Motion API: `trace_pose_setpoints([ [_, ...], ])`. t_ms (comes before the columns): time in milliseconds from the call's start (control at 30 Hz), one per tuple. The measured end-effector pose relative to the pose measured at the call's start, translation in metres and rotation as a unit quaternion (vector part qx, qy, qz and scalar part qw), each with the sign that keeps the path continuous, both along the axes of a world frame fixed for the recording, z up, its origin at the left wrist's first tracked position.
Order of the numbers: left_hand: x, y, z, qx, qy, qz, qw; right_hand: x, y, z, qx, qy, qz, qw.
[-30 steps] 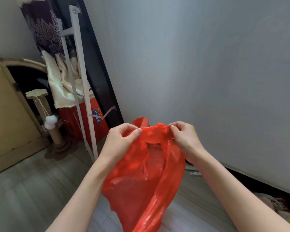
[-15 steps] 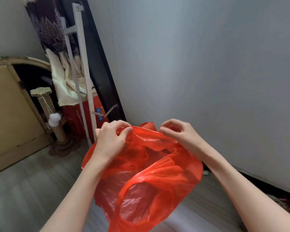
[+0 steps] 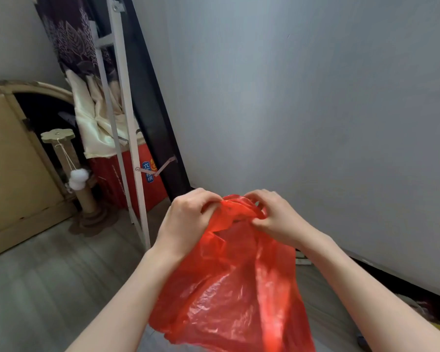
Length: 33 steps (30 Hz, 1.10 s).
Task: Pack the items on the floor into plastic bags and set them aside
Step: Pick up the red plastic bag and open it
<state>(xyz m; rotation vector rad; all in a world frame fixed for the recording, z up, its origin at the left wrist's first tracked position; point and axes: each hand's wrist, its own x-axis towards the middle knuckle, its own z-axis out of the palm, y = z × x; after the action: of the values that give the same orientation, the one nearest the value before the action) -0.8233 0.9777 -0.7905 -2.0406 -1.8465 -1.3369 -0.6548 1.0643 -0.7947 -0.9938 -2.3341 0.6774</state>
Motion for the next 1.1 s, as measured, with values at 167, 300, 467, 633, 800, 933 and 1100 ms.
trace_pose_setpoints([
  [167,0.0,-0.003,0.004,0.003,0.025,0.146,0.989,0.014,0.007,-0.002,0.073,-0.054,-0.09,0.992],
  [300,0.005,-0.002,0.007,-0.006,0.001,0.19,0.982,0.0,-0.016,0.01,0.139,0.057,-0.121,0.981],
  [467,-0.002,0.0,0.011,-0.023,-0.089,0.162,0.982,-0.021,-0.041,0.003,0.123,0.031,-0.089,0.988],
  [633,0.003,-0.005,0.016,-0.07,-0.114,0.039,0.99,-0.006,-0.025,-0.004,0.147,0.022,-0.136,0.98],
  [800,0.01,-0.012,0.028,-0.112,-0.157,-0.08,0.978,-0.004,-0.019,-0.011,0.179,0.001,-0.095,0.979],
  [933,0.009,-0.018,0.032,-0.118,-0.182,-0.124,0.968,0.005,-0.011,-0.01,0.235,0.001,-0.041,0.971],
  [1100,-0.009,-0.016,0.024,-0.075,-0.105,-0.014,0.991,0.016,-0.004,-0.01,0.253,0.006,-0.025,0.967],
])
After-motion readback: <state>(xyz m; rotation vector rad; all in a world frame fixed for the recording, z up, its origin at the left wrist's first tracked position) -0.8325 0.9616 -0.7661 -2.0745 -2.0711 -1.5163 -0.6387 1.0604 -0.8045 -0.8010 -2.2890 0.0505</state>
